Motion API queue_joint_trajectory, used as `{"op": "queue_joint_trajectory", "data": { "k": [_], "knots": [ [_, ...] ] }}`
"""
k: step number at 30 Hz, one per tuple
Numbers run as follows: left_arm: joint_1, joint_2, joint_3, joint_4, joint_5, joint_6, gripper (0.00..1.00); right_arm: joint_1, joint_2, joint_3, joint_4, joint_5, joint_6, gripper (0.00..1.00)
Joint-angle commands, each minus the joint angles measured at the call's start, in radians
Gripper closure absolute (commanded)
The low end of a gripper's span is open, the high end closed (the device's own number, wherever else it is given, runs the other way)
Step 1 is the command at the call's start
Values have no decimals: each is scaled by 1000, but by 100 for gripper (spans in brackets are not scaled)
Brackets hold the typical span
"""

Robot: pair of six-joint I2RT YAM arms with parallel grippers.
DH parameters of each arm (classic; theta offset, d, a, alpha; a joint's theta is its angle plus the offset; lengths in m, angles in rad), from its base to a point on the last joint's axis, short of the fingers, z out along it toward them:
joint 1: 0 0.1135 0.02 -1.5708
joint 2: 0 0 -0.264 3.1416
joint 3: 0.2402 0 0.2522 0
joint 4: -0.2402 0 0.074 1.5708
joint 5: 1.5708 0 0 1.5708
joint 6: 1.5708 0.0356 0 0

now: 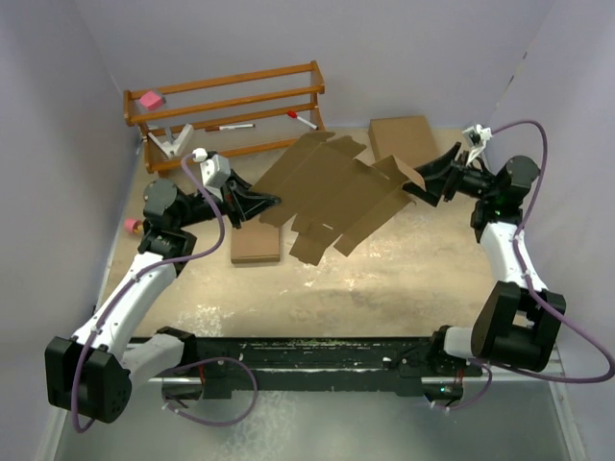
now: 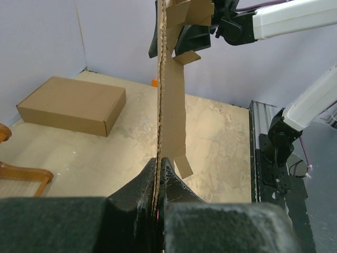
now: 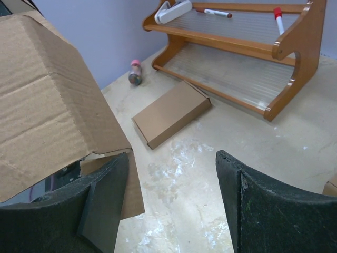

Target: Fold the paper box

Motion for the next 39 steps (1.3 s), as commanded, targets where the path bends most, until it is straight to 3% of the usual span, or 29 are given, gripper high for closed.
{"op": "queue_joint_trajectory", "data": {
  "k": [1,23,32,36,38,39],
  "knots": [
    [8,-1,-4,84,-12,-23,96,17,-21,20,-17,-30,7,28],
    [56,5,-12,185,-45,-107,96,46,-41,26,-63,-46,7,28],
    [65,43,-34,369,-5,-235,96,75,-14,25,-58,-39,7,28],
    [71,35,-23,309,4,-193,96,59,-34,67,-89,-104,7,28],
    [81,21,-5,232,18,-137,96,4,-60,129,-202,-113,7,28],
    [87,17,5,203,30,-118,96,-32,-71,183,-442,-99,7,28]
  ]
}}
